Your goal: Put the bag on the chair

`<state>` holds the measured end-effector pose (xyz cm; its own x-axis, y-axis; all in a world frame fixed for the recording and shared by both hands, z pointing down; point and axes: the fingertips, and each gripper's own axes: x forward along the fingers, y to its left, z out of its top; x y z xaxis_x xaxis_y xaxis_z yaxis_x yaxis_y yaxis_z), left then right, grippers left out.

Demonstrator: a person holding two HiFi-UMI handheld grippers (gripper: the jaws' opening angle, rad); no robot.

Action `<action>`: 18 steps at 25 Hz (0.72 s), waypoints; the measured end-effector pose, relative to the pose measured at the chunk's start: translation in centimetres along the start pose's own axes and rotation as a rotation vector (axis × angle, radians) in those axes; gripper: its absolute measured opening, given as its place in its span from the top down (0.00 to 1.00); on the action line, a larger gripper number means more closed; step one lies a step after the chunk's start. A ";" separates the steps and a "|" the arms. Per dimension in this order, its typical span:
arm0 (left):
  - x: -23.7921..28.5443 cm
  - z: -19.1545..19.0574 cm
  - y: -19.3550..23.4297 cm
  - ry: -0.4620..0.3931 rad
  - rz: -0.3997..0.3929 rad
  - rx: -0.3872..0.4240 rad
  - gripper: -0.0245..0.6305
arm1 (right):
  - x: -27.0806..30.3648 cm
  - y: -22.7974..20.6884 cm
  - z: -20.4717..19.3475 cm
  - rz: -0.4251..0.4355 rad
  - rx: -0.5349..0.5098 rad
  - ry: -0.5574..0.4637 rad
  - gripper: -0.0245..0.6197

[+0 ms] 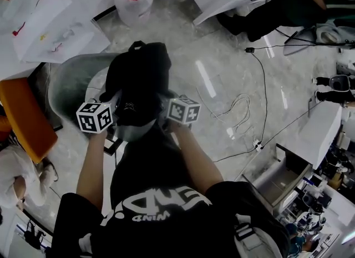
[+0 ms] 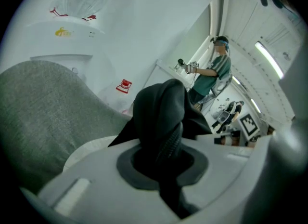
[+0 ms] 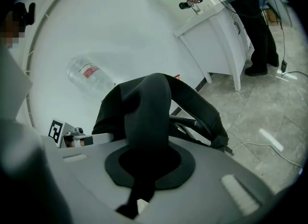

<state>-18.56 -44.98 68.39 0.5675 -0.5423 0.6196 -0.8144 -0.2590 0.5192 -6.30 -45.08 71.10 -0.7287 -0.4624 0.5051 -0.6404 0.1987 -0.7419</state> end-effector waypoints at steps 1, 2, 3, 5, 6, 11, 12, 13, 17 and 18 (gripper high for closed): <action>0.3 0.0 0.1 0.001 0.004 -0.002 0.92 | 0.2 -0.3 0.1 -0.006 0.003 0.000 0.94; 0.5 0.0 0.2 0.004 0.009 -0.004 0.92 | 0.3 -0.6 0.1 -0.013 0.005 0.001 0.94; 0.8 0.0 0.4 0.006 0.015 -0.004 0.92 | 0.5 -0.9 0.1 -0.020 0.008 0.002 0.94; 1.1 0.1 0.6 0.009 0.025 -0.006 0.91 | 0.8 -1.2 0.2 -0.031 0.008 0.006 0.94; 1.3 0.1 0.7 0.008 0.029 -0.010 0.91 | 0.8 -1.4 0.3 -0.035 0.008 0.007 0.94; 1.7 -0.3 1.1 0.011 0.053 -0.036 0.88 | 1.0 -1.9 0.1 -0.054 -0.001 0.018 0.94; 1.8 -0.4 1.3 0.014 0.058 -0.040 0.86 | 1.0 -2.0 0.0 -0.058 -0.007 0.024 0.93; 1.8 -0.5 1.4 0.016 0.062 -0.044 0.85 | 1.1 -2.1 -0.2 -0.064 -0.014 0.031 0.93; 1.7 -0.8 1.0 0.030 0.062 -0.041 0.71 | 0.9 -2.3 -0.5 -0.091 -0.036 0.047 0.89; 1.7 -0.9 0.8 0.036 0.057 -0.039 0.68 | 0.7 -2.3 -0.6 -0.096 -0.040 0.048 0.88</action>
<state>-18.12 -45.34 70.40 0.5246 -0.5259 0.6695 -0.8409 -0.1969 0.5041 -5.53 -45.38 73.39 -0.6734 -0.4394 0.5945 -0.7165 0.1900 -0.6712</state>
